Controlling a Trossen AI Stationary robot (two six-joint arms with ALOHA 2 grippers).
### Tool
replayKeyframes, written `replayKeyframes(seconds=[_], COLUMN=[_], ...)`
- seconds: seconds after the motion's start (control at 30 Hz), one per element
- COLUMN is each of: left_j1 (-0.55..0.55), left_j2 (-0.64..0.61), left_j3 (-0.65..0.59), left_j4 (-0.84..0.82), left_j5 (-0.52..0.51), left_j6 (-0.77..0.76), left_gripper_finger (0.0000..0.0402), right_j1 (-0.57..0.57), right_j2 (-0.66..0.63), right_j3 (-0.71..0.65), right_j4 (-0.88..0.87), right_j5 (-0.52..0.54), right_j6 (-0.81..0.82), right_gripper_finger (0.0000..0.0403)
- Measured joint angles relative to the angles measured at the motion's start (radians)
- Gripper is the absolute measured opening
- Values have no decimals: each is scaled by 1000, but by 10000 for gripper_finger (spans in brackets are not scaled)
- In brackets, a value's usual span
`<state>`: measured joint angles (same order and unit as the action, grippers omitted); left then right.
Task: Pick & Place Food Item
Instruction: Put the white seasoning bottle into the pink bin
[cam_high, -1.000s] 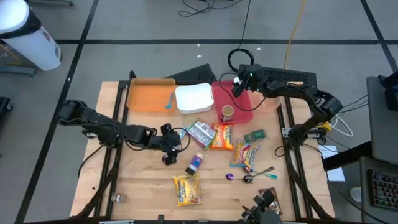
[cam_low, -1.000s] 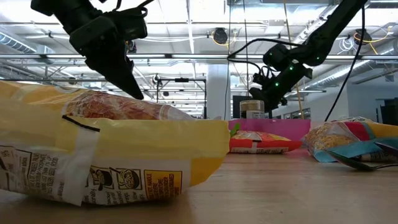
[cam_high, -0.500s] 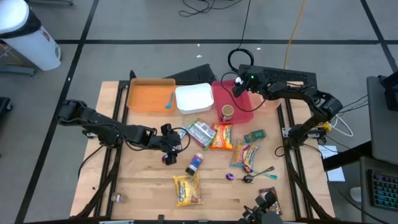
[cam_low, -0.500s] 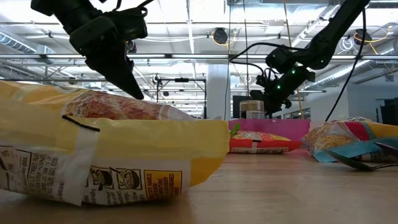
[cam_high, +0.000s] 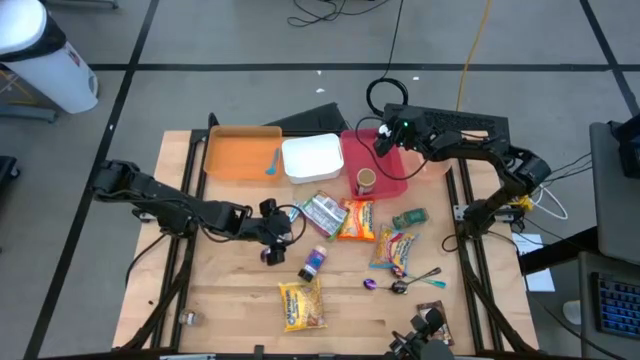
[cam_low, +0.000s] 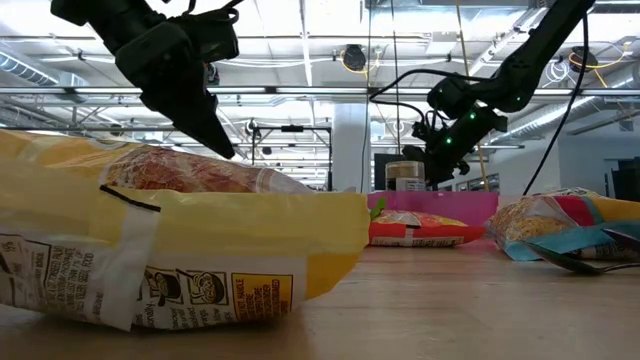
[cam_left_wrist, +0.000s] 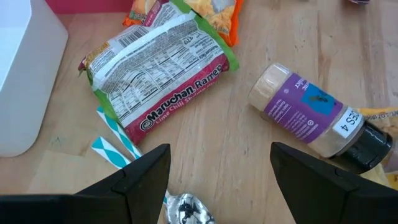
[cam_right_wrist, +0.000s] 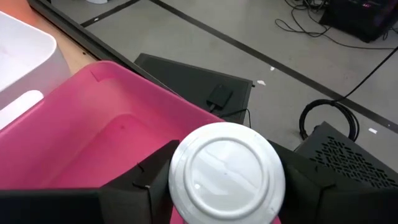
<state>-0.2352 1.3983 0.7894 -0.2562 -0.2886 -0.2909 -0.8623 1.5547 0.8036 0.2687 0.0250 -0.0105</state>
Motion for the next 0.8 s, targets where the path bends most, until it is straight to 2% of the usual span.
replayKeyframes(seconds=[0.3, 0.6, 0.8], left_j1=[0, 0, 4], left_j2=[0, 0, -25], left_j3=[0, 0, 0], left_j4=[0, 0, -1], left_j5=[1, 2, 2], left_j6=[0, 12, 56], left_gripper_finger=[282, 282, 282], right_j1=[0, 0, 4], right_j2=[0, -7, -71], right_j3=[0, 0, 0], right_j4=[-2, 17, 8], right_j5=[-2, -7, -111], right_j6=[-1, -18, -9], right_gripper_finger=[243, 251, 251])
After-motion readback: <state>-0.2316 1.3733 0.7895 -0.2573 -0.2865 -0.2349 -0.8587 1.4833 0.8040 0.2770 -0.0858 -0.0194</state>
